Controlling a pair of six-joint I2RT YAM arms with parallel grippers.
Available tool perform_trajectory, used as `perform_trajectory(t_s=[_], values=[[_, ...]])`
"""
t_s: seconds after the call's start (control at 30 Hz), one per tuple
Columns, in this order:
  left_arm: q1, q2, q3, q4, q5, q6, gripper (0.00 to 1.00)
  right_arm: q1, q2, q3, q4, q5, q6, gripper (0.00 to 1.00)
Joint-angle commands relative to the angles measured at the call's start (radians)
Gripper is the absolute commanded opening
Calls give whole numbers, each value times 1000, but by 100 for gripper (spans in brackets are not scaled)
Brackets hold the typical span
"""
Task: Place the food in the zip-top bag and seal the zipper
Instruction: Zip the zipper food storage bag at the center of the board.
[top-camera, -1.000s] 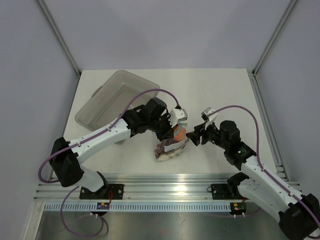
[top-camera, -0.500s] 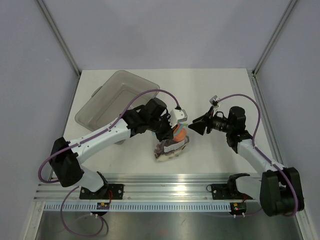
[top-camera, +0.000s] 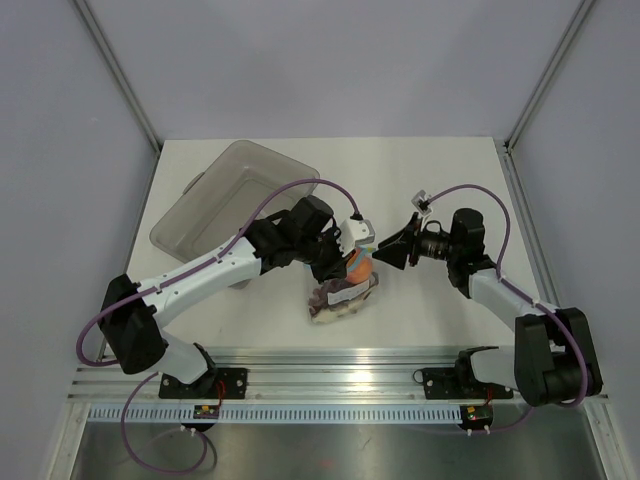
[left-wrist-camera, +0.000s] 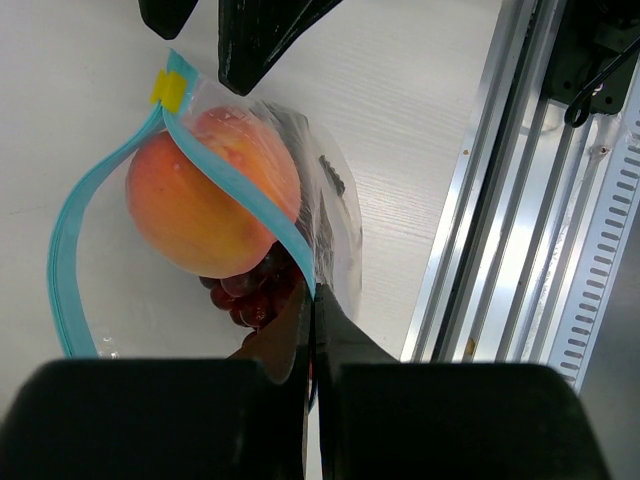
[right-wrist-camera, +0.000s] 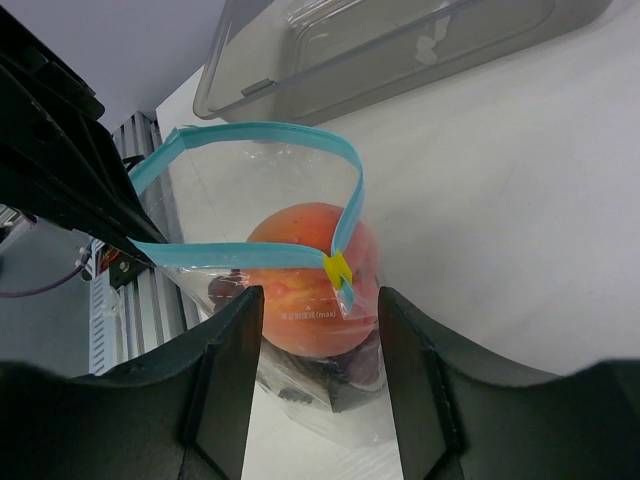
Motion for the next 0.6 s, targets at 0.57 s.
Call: perform_trajectory(t_s=[0.57], values=[[1,-20,46,2,11,18,0,53,105,22,75,-34,-48,48]])
